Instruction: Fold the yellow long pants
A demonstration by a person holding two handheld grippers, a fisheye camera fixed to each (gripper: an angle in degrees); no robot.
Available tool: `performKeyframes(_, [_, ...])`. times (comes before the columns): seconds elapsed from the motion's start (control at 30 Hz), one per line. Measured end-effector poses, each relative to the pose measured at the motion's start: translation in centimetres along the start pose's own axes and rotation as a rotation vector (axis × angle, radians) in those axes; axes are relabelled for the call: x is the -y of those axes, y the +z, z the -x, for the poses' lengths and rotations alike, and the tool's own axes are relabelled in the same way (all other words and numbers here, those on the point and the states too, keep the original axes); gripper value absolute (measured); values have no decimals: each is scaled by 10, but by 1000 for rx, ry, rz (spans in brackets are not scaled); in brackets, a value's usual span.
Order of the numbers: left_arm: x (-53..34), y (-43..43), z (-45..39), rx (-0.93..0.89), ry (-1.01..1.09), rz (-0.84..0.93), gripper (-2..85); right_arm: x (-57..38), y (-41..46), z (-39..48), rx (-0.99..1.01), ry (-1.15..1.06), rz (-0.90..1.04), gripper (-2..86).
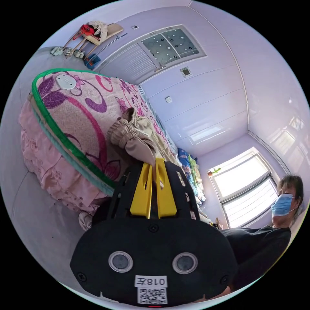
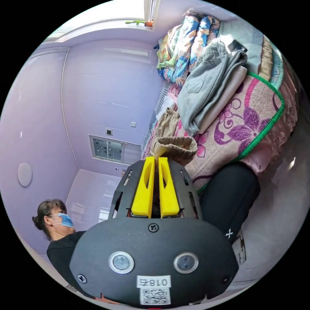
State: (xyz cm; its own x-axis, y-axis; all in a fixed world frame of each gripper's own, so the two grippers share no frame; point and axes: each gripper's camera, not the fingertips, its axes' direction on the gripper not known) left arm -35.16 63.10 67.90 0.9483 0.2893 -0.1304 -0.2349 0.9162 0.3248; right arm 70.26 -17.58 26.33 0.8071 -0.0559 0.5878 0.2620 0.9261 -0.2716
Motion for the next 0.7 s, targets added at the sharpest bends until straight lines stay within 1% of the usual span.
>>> performKeyframes(0.17, [30,20,-1,-13,-30,36,-9,39,27,22,26,68,-4,11])
performKeyframes(0.3, [71,43,-11,-86,-51,-4,-9,73,57,41,61,89,-14,11])
performKeyframes(0.37, [97,60,-19,-118,-51,-24,-9,107,83,58,100,79,-19,11])
performKeyframes(0.43, [130,85,-25,-138,-55,-39,-9,140,109,74,118,60,-21,12])
performKeyframes(0.53, [193,148,-25,-129,-100,-52,-9,205,171,97,121,36,-27,12])
performKeyframes(0.6, [231,208,-4,-71,-214,-59,-9,244,218,102,112,50,-31,13])
performKeyframes(0.67, [246,245,15,-29,-293,-78,-9,284,281,94,114,124,-38,13])
performKeyframes(0.7, [249,260,24,17,-352,-103,-9,291,294,93,100,143,-41,13])
